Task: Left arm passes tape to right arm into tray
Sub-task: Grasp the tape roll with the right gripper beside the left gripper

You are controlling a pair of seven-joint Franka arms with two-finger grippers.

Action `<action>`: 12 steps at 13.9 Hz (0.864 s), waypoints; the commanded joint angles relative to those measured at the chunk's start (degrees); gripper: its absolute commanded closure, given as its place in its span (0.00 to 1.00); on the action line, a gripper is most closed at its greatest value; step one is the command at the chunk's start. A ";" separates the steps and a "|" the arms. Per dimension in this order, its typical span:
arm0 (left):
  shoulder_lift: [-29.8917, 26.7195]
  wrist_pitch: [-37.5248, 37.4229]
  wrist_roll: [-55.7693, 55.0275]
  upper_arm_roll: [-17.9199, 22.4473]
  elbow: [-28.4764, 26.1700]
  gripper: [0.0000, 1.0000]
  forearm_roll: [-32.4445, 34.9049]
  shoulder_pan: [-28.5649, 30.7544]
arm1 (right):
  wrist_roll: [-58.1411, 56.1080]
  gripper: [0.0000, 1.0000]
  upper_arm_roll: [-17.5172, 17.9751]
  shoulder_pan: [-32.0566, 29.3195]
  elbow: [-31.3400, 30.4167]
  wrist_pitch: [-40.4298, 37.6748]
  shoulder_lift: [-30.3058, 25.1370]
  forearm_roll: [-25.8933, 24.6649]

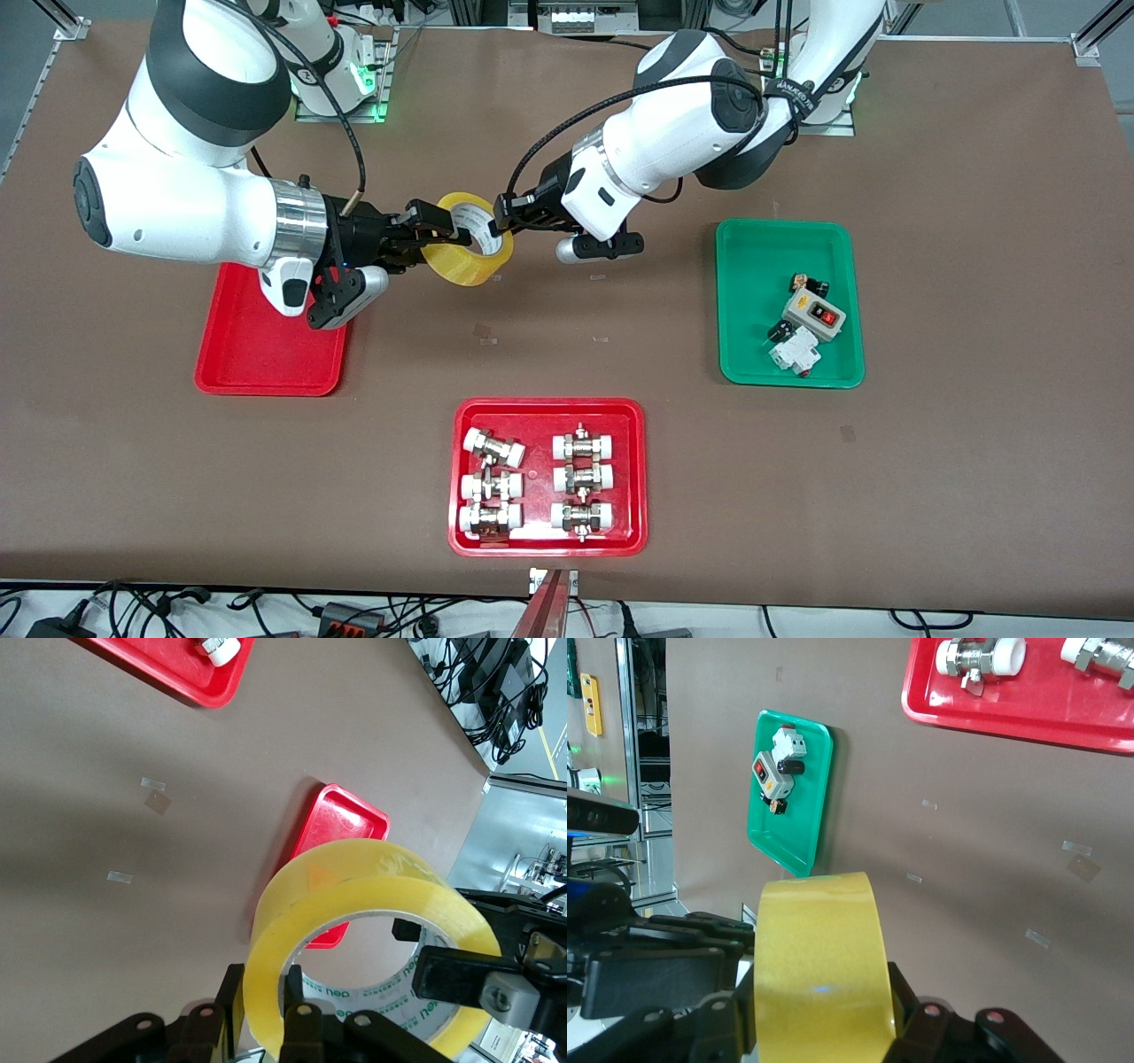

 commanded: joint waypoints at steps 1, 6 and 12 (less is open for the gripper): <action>-0.20 -0.24 -0.03 -0.45 0.86 0.55 -0.87 0.23 | 0.08 0.62 -0.09 0.29 1.11 -0.12 0.61 0.33; -0.37 -0.59 0.41 -0.45 0.77 0.06 -0.87 0.31 | -0.62 0.62 -0.18 0.03 1.11 -0.12 0.61 0.07; -7.22 -14.53 1.11 0.08 -3.89 0.06 0.10 8.73 | -0.98 0.62 -0.53 -0.67 0.75 -0.12 1.58 -0.64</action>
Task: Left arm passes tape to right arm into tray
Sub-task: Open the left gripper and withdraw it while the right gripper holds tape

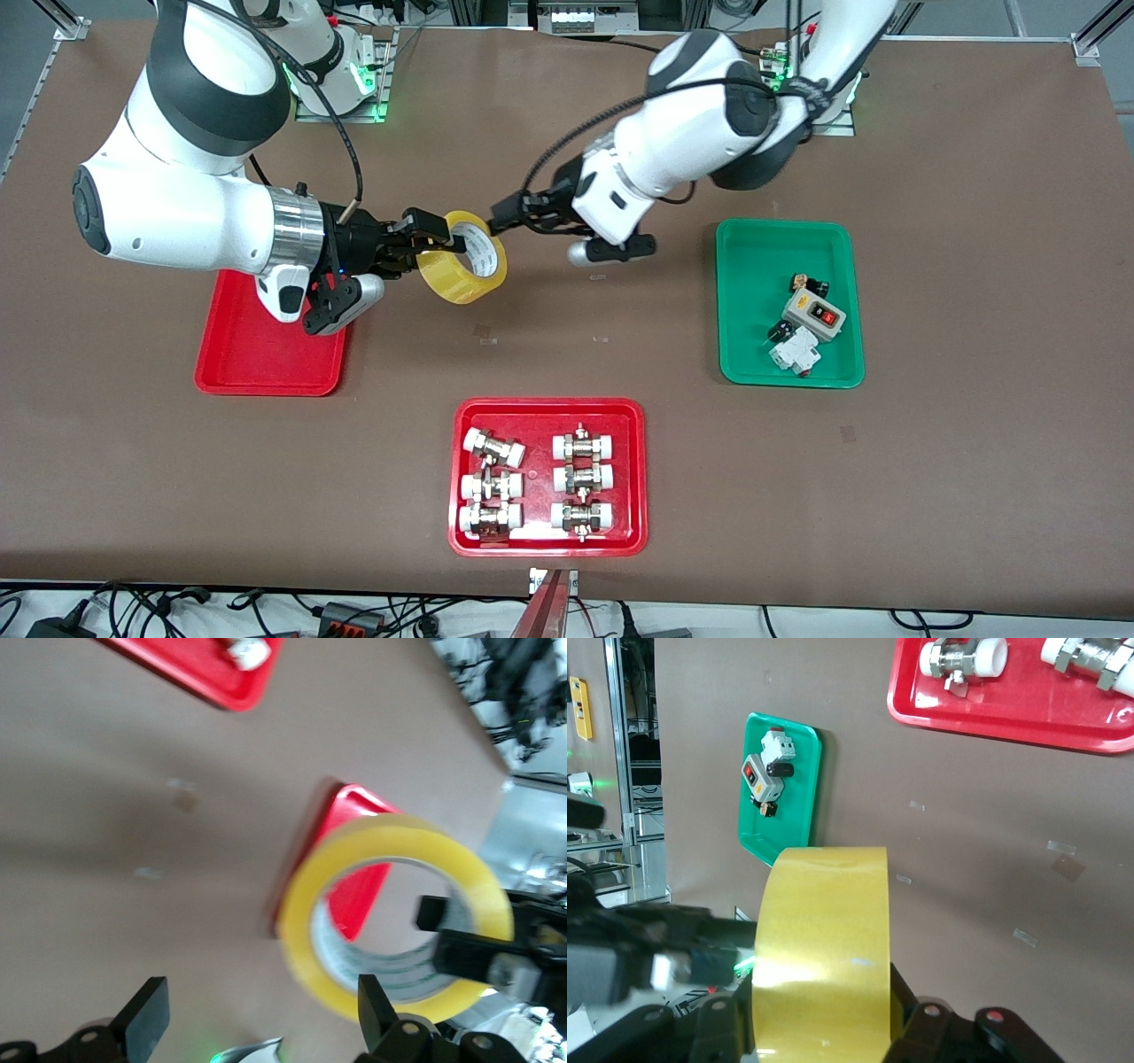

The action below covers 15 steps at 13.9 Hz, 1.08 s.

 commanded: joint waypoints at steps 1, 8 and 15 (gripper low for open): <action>-4.69 -8.06 1.26 0.17 -3.02 0.06 1.54 7.38 | -0.94 0.62 0.13 -0.74 0.77 -0.19 0.83 -0.09; -7.94 -19.49 1.34 0.34 -2.93 0.05 17.90 16.71 | -1.73 0.62 0.04 -7.49 -0.02 -0.89 4.08 -4.04; -15.49 -32.32 24.23 17.61 -2.93 0.00 24.15 12.78 | -8.83 0.63 0.13 -19.18 -6.35 -2.64 6.54 -6.94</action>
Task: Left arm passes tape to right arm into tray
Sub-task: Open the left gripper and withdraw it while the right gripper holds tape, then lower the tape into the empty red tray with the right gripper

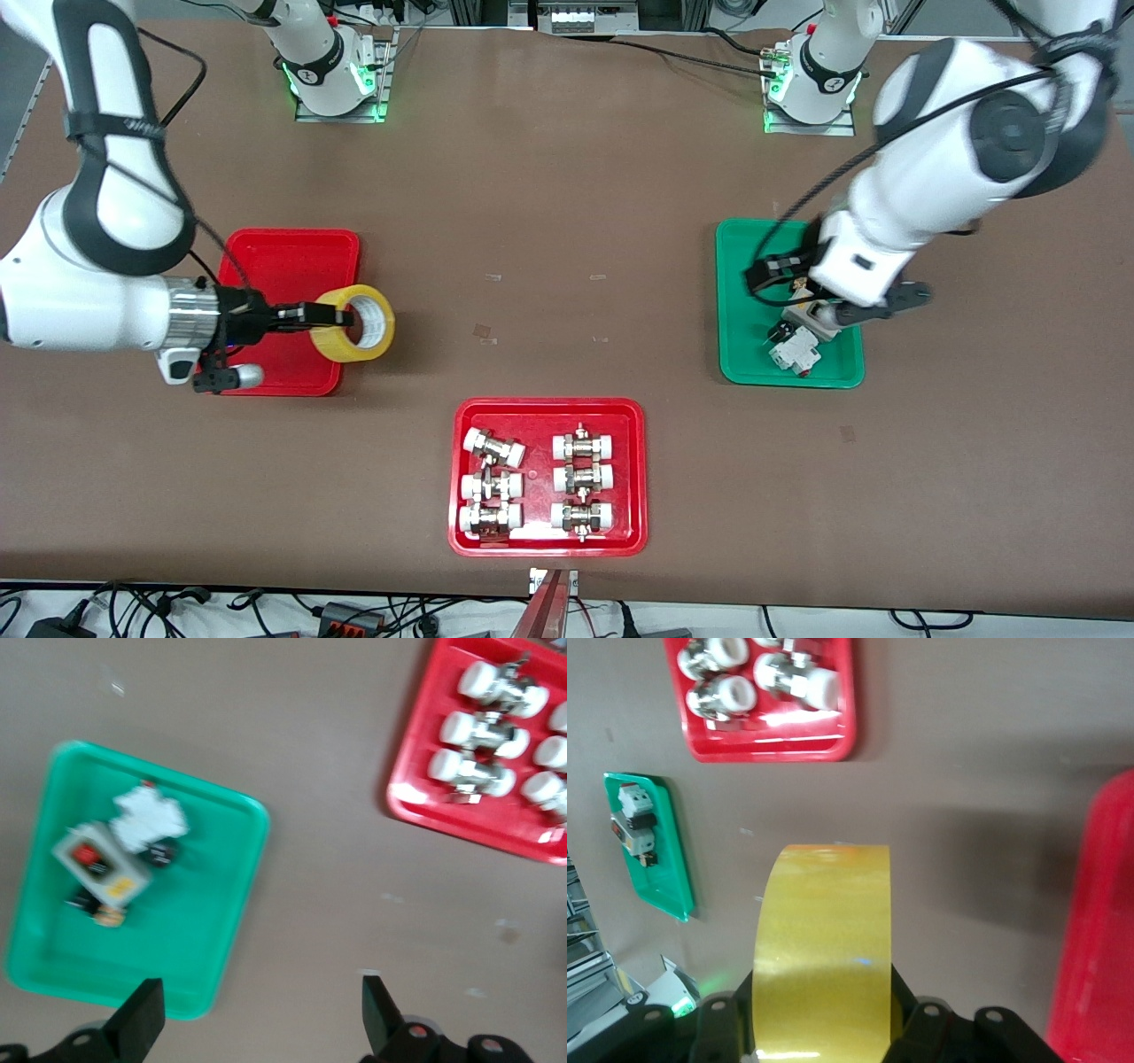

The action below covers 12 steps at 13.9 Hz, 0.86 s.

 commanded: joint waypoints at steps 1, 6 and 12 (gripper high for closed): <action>-6.27 -4.25 13.83 11.78 -1.62 0.00 0.98 -4.71 | -5.65 0.63 0.96 -5.12 -1.98 -3.27 0.55 0.15; -10.94 -7.25 36.46 23.77 -1.54 0.00 4.15 -5.34 | -18.40 0.64 0.96 -14.17 -2.33 -9.60 5.74 0.33; -13.50 -7.34 35.00 24.67 -0.92 0.00 6.96 -4.90 | -28.42 0.64 0.96 -22.71 -2.68 -13.58 13.73 0.15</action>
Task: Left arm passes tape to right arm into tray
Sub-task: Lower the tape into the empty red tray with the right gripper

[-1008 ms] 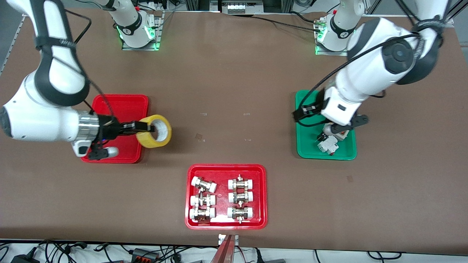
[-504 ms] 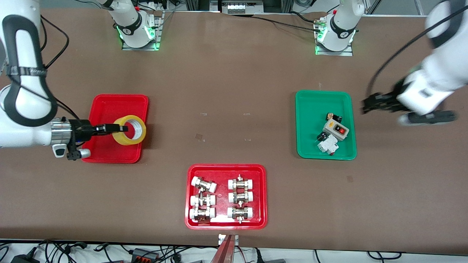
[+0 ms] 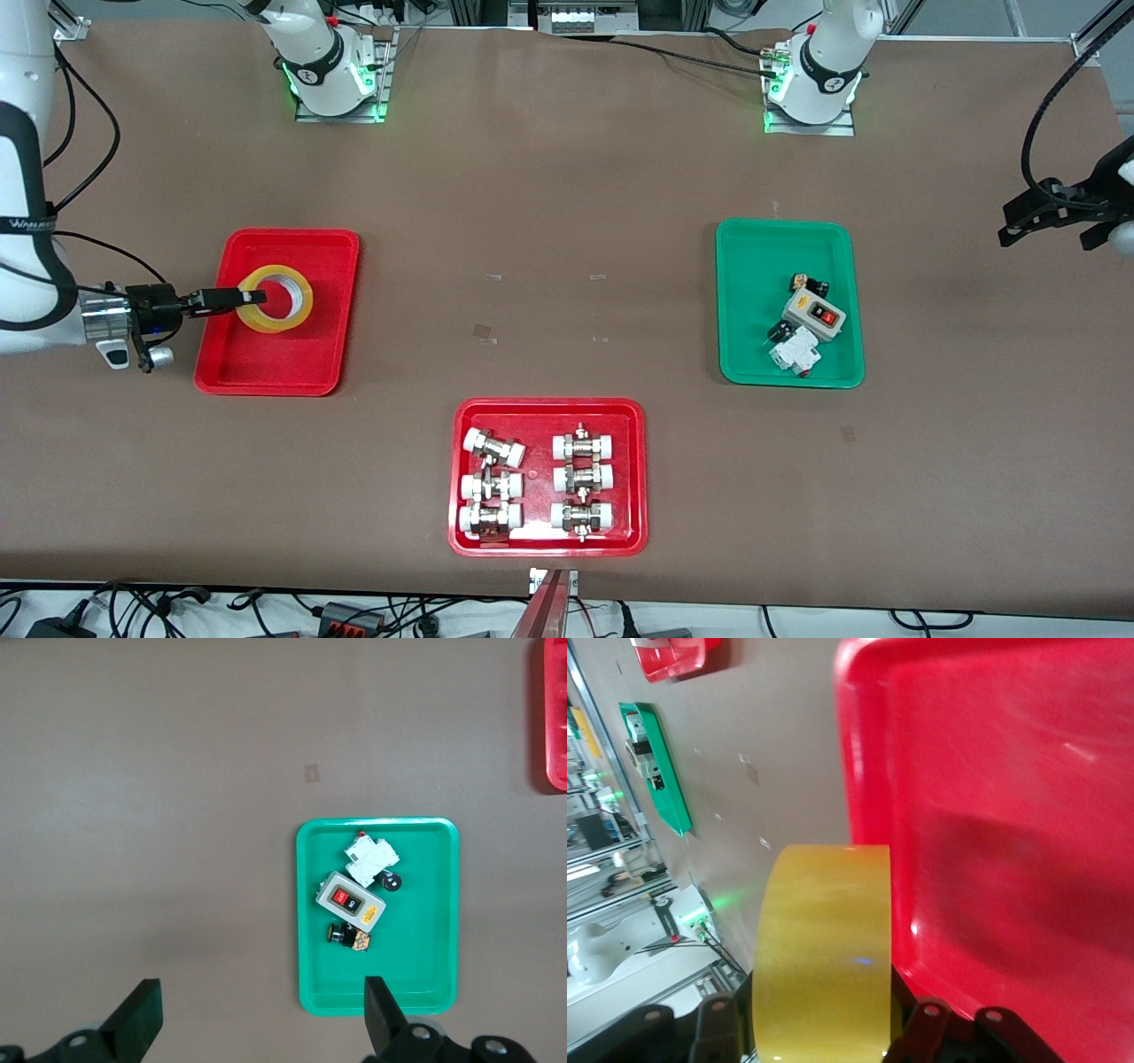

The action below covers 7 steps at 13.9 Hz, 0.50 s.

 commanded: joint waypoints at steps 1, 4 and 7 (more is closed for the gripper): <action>-1.57 -0.13 -3.68 -1.05 -0.39 0.00 1.83 -0.54 | -5.19 0.64 1.08 -2.87 0.39 -1.34 3.89 0.30; -1.57 -0.21 -5.45 -1.06 1.18 0.00 1.57 -0.54 | -8.63 0.64 0.99 -4.11 0.39 -1.25 5.31 0.12; -1.57 -3.02 -6.33 -0.97 5.22 0.00 0.78 -0.54 | -9.25 0.63 0.90 -4.28 0.39 -1.08 6.02 -0.14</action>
